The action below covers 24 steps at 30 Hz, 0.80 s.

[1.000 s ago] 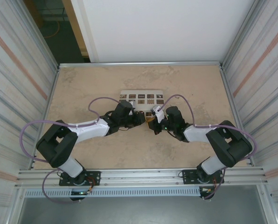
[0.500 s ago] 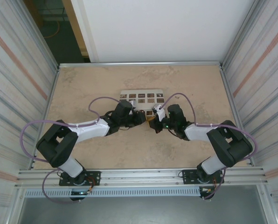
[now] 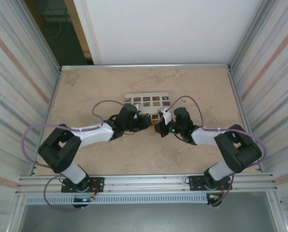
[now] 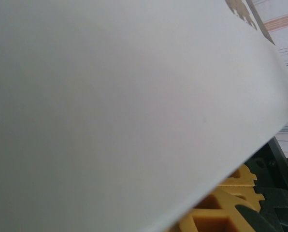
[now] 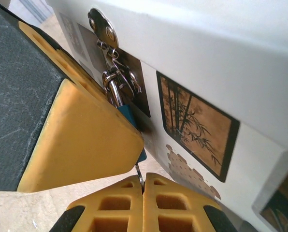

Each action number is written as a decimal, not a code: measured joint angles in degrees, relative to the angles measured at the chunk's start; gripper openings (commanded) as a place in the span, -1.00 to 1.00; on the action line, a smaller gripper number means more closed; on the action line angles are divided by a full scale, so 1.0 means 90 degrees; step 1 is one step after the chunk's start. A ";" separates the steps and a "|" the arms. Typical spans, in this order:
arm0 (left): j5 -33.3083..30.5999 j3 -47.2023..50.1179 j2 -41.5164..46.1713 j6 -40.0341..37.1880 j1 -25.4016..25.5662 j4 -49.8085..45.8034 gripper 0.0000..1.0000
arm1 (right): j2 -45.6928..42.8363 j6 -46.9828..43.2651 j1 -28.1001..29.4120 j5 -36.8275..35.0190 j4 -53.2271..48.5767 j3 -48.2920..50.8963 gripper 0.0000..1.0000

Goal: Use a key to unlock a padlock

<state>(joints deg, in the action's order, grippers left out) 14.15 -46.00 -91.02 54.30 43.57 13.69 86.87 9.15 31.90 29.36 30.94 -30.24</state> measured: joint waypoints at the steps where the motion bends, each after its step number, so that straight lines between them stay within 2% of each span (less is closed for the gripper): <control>1: 0.0002 0.0000 -0.0022 0.0000 0.0000 0.0019 -0.72 | 0.0002 -0.0029 0.0007 -0.0029 -0.0024 -0.0005 -1.00; 13: -0.0044 0.0138 -0.0211 0.0175 0.0005 0.0549 -0.73 | 0.0002 -0.0362 0.0228 -0.0750 -0.0172 -0.0117 -1.00; 18: -0.0066 0.0192 -0.0214 0.0194 0.0005 0.0658 -0.71 | 0.0005 -0.0408 0.0248 -0.0794 -0.0172 -0.0117 -1.00; 24: 0.0041 0.0291 -0.0279 0.0284 0.0024 0.0750 -0.53 | 0.0046 -0.0372 0.0282 -0.0782 0.0138 0.0175 -1.00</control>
<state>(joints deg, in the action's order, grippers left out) 14.52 -43.38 -93.54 56.86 43.79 20.45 87.29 5.80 34.44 22.33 32.18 -28.67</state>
